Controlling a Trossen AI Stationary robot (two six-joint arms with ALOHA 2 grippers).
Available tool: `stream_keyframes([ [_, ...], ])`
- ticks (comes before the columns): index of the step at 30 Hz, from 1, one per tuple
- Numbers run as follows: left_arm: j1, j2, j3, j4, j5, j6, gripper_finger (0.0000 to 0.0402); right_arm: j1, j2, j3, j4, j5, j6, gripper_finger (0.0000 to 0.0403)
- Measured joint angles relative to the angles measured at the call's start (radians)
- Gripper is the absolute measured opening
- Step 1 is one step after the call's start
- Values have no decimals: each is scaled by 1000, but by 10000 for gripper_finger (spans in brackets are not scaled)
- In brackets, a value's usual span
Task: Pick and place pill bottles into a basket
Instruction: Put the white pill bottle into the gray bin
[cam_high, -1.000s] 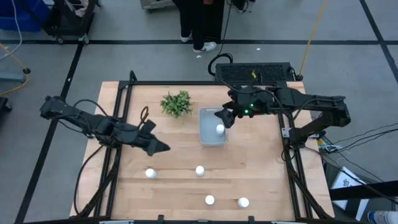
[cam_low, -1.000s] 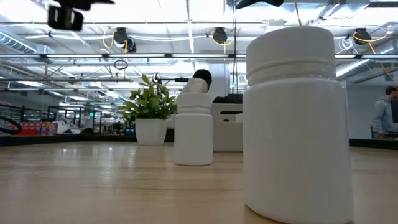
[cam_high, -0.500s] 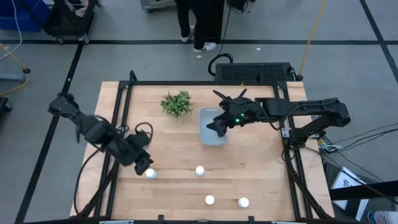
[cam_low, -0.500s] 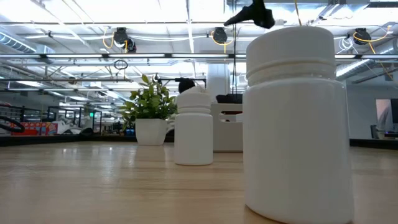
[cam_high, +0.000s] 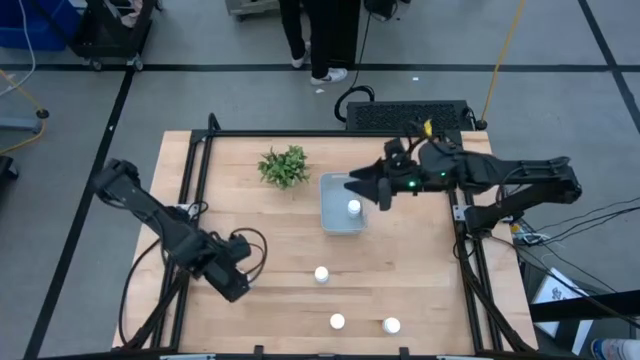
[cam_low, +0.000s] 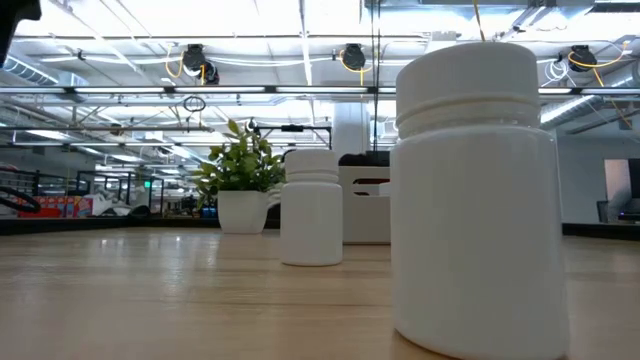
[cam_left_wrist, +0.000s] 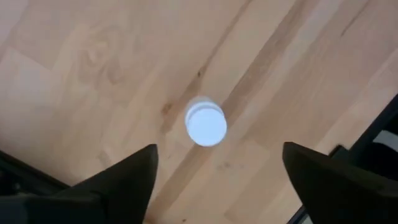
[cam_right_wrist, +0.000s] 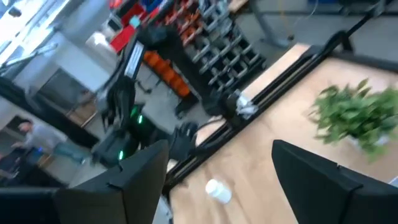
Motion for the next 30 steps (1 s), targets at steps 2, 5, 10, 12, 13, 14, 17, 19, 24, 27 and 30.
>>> stream_keyframes([
  [2, 2, 18, 0, 0, 15, 1, 367, 2, -17, 0, -2, 23, -11, 281],
  [5, 3, 37, 0, 1, 30, -11, 375, 3, -30, 0, 3, 27, -11, 281],
  [10, 2, 51, 0, 11, 16, -2, 371, 3, -29, 0, 4, 27, 18, 281],
  [12, 3, 58, 0, 9, 4, -1, 366, 4, -29, 0, 11, 23, 31, 281],
  [13, 4, 64, -2, 11, 3, 7, 364, 7, -28, 0, 17, 21, 35, 281],
  [14, 4, 68, -9, 16, 3, 10, 361, 11, -27, 0, 21, 18, 38, 281],
  [17, 4, 71, -51, 57, 19, 4, 356, 24, -26, 0, 62, 15, 25, 281],
  [19, 4, 70, -85, 102, 39, -12, 354, 33, -28, 0, 77, 26, 17, 281],
  [24, -7, 70, -125, 159, 56, -26, 354, 40, -30, 0, 78, 27, 12, 281],
  [27, -7, 70, -147, 166, 59, -36, 354, 42, -30, 0, 79, 30, 12, 281],
  [30, -7, 70, -168, 166, 58, -41, 354, 42, -30, 0, 79, 31, 16, 281],
])
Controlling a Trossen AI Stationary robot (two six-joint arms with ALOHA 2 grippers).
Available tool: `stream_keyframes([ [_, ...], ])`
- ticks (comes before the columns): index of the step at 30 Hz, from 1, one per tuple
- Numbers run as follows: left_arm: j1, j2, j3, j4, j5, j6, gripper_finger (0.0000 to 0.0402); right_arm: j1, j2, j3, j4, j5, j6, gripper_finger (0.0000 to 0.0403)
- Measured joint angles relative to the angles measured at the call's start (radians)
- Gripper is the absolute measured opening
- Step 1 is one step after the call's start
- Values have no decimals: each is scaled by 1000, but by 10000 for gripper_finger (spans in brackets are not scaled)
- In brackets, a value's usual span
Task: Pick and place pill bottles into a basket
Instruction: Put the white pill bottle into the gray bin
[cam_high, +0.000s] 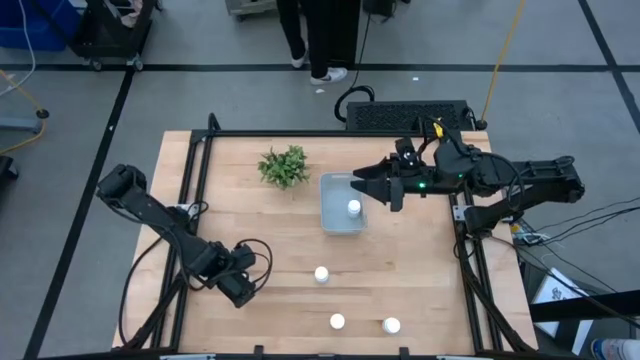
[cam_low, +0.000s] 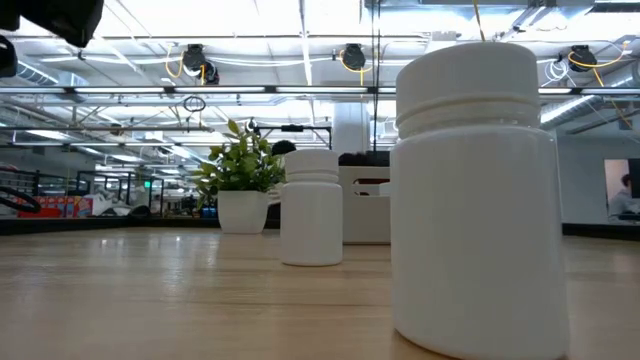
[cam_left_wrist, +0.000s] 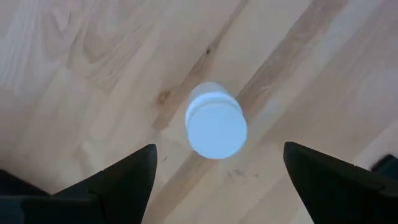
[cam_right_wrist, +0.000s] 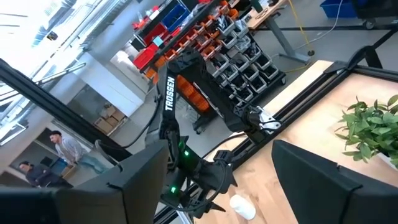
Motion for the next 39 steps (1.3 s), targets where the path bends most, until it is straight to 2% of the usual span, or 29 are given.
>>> stream_keyframes([
  [8, 0, 0, -66, 80, 37, 11, 354, 0, 0, 0, 0, 25, -2, 281],
  [18, 3, 0, -66, 150, -30, 38, 353, 0, 0, 0, 0, 30, -3, 281],
  [21, 3, 0, -66, 147, -31, 35, 353, 0, 0, 0, 1, 55, -5, 281],
  [39, 3, 0, -66, 129, -20, 85, 350, 0, 0, 0, 52, 55, -31, 281],
])
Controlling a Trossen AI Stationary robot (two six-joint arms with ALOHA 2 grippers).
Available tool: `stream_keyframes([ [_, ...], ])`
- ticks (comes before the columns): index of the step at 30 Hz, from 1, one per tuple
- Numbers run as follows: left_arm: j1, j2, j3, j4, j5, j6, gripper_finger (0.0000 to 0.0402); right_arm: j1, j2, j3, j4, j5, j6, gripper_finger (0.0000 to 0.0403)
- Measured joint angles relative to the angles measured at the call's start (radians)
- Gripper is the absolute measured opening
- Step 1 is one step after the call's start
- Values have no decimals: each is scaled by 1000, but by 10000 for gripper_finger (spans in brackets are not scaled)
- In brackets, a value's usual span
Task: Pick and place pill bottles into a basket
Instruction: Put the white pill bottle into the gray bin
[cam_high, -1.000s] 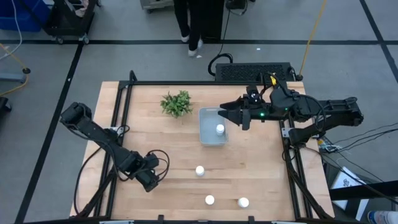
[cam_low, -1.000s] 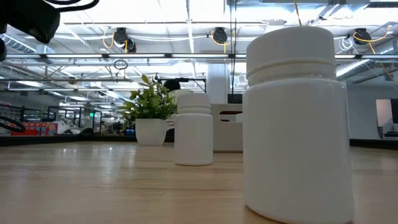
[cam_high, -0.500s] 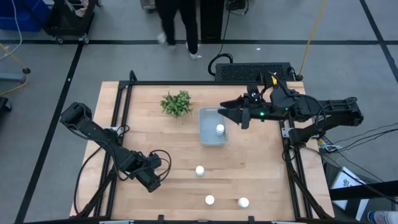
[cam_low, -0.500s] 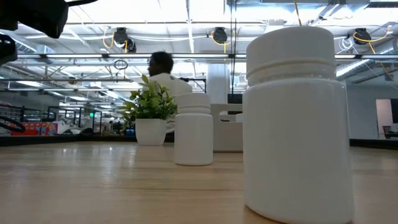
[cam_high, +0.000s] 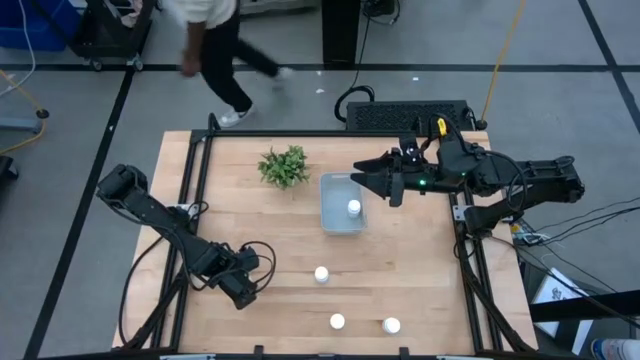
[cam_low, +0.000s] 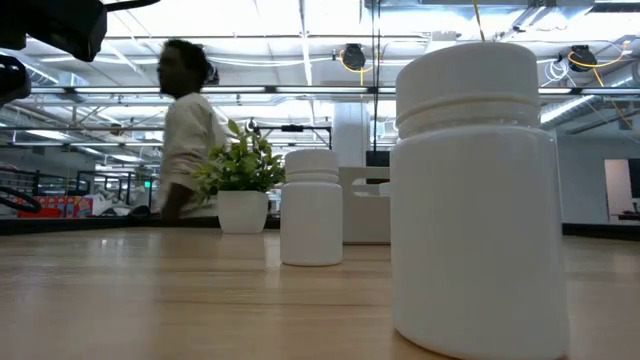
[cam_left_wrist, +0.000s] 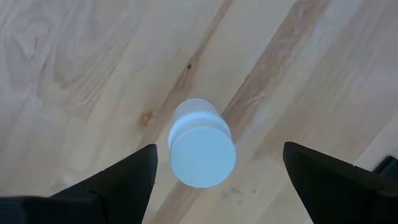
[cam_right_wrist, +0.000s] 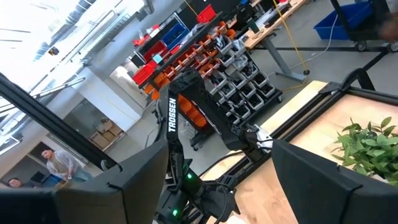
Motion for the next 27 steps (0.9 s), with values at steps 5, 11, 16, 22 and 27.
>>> stream_keyframes([
  [5, 0, 0, 0, 1, 0, 6, 307, 0, 0, 0, 0, 0, 2, 281],
  [11, 0, 0, 0, 6, -8, 2, 245, 0, 0, 0, 0, 0, 3, 281],
  [16, -2, 0, -17, 8, 9, -5, 219, 0, 0, 0, 0, 0, 3, 281],
  [22, -3, 0, -71, 32, 75, -10, 213, 0, 0, 0, 0, 0, 3, 281],
  [27, -3, 0, -71, 49, 70, -17, 211, 0, 0, 0, 0, 0, 3, 281],
])
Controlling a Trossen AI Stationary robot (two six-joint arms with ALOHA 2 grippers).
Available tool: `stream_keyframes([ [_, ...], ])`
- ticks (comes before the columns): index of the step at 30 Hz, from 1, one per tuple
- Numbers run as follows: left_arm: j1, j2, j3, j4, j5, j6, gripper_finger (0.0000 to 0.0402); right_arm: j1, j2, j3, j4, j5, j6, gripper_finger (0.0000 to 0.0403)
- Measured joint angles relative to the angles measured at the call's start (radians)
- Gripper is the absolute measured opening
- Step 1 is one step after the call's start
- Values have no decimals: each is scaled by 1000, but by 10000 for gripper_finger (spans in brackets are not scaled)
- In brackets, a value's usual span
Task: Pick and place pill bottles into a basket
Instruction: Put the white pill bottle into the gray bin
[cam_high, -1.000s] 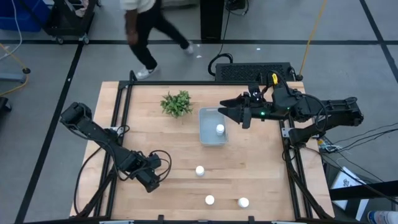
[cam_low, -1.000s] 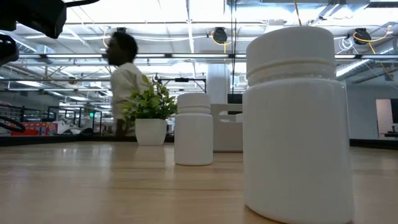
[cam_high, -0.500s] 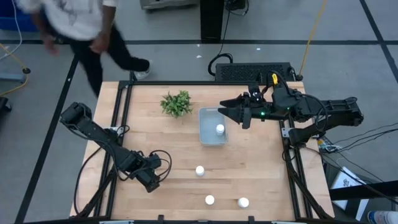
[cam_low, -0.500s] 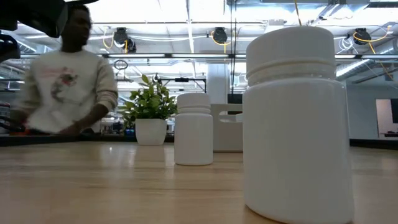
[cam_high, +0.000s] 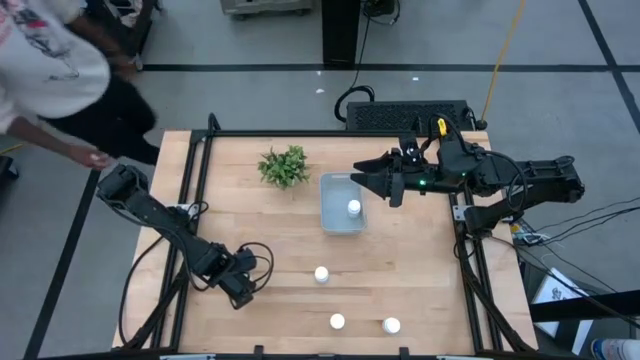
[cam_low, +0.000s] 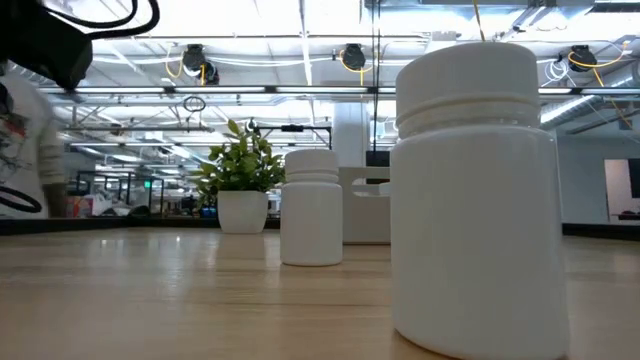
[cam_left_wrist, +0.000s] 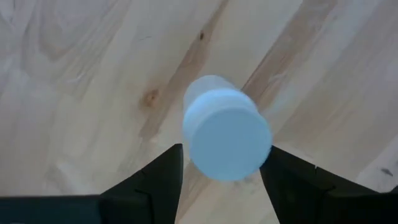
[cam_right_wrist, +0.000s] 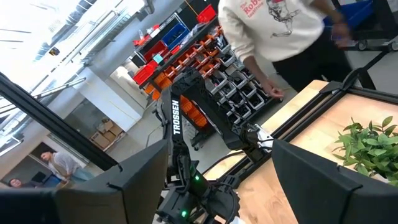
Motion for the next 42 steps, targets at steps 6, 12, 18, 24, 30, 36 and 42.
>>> stream_keyframes([
  [6, 0, 0, 0, 86, -3, 21, 209, 0, 0, 0, 0, 0, 0, 281],
  [12, 1, 0, 2, 90, -8, 24, 204, 0, 0, 0, 0, 2, -3, 281],
  [18, 2, 0, 2, 110, -11, 16, 224, 0, 0, 0, 0, 3, -3, 281],
  [24, 4, 0, 2, 137, -7, 12, 276, 0, 0, 0, 0, 4, -3, 281],
  [30, 5, 0, 2, 139, -41, 24, 309, 0, 0, 0, 0, 27, -4, 281],
  [36, 14, 0, 2, 142, -54, 31, 310, 0, 0, 0, 0, 27, -1, 281],
  [42, 15, 0, 2, 142, -60, 75, 274, 0, 0, 0, 9, 27, -1, 281],
])
